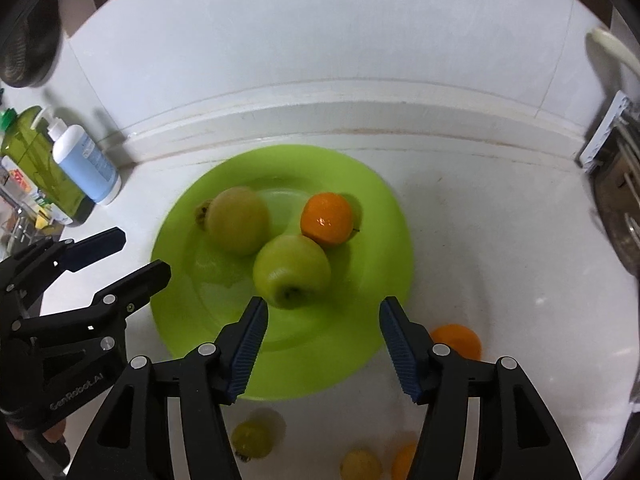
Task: Organize fruits
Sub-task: 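Open both tools to set the pear and apple on the plate, then withdraw both tools from the plate toward the remaining fruits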
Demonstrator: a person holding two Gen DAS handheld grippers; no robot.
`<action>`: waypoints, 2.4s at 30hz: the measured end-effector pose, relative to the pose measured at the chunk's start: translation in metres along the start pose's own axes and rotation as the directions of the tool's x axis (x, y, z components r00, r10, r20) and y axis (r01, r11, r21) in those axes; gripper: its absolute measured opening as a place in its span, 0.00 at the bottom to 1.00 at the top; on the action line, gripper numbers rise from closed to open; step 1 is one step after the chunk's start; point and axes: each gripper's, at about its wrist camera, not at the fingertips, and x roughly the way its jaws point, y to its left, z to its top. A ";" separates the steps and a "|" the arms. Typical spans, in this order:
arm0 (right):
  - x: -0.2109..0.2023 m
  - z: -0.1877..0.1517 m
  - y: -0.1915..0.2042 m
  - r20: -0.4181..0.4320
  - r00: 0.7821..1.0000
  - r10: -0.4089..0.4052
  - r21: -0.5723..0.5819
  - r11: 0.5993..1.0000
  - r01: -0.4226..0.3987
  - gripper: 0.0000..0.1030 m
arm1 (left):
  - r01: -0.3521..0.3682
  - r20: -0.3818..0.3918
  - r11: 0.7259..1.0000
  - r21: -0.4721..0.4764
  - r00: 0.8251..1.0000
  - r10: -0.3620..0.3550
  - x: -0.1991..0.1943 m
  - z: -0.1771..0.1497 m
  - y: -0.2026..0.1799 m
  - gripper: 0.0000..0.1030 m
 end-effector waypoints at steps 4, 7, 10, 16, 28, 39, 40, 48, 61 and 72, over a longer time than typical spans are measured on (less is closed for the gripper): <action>-0.018 -0.007 0.001 0.036 0.999 -0.010 -0.007 1.000 0.010 0.57 | -0.003 0.028 1.000 0.006 1.000 0.003 -0.018 -0.007 -0.003 0.55; -0.035 -0.013 0.001 0.072 0.997 -0.019 -0.008 1.000 0.020 0.57 | 0.014 0.042 1.000 -0.007 0.999 -0.013 -0.032 -0.011 -0.006 0.55; -0.052 -0.017 -0.003 0.100 0.995 -0.019 0.007 1.000 0.018 0.57 | 0.035 0.067 0.999 -0.014 0.997 -0.034 -0.049 -0.013 -0.011 0.55; -0.085 -0.030 -0.011 0.158 0.986 -0.043 0.034 0.999 0.039 0.57 | 0.070 0.095 0.998 0.004 0.993 -0.070 -0.071 -0.019 -0.025 0.57; -0.117 -0.065 -0.027 0.187 0.976 -0.115 0.064 0.992 0.105 0.57 | 0.112 0.106 0.991 0.079 0.987 -0.120 -0.092 -0.037 -0.054 0.59; -0.110 -0.097 -0.041 0.116 0.985 -0.129 0.116 0.986 0.116 0.57 | 0.138 0.034 0.985 0.099 0.989 -0.142 -0.078 -0.056 -0.073 0.60; -0.108 -0.100 -0.042 0.107 0.986 -0.129 0.120 0.986 0.116 0.57 | 0.138 0.029 0.985 0.100 0.989 -0.142 -0.077 -0.057 -0.074 0.60; -0.094 -0.119 -0.049 0.043 0.990 -0.132 0.152 0.980 0.124 0.57 | 0.142 -0.036 0.983 0.115 0.990 -0.139 -0.063 -0.072 -0.081 0.60; -0.063 -0.135 -0.062 -0.058 0.989 -0.136 0.189 0.971 0.144 0.57 | 0.152 -0.112 0.979 0.137 0.984 -0.138 -0.028 -0.081 -0.091 0.60; -0.041 -0.133 -0.069 -0.092 0.987 -0.128 0.198 0.969 0.145 0.56 | 0.143 -0.142 0.978 0.149 0.982 -0.121 0.002 -0.075 -0.096 0.60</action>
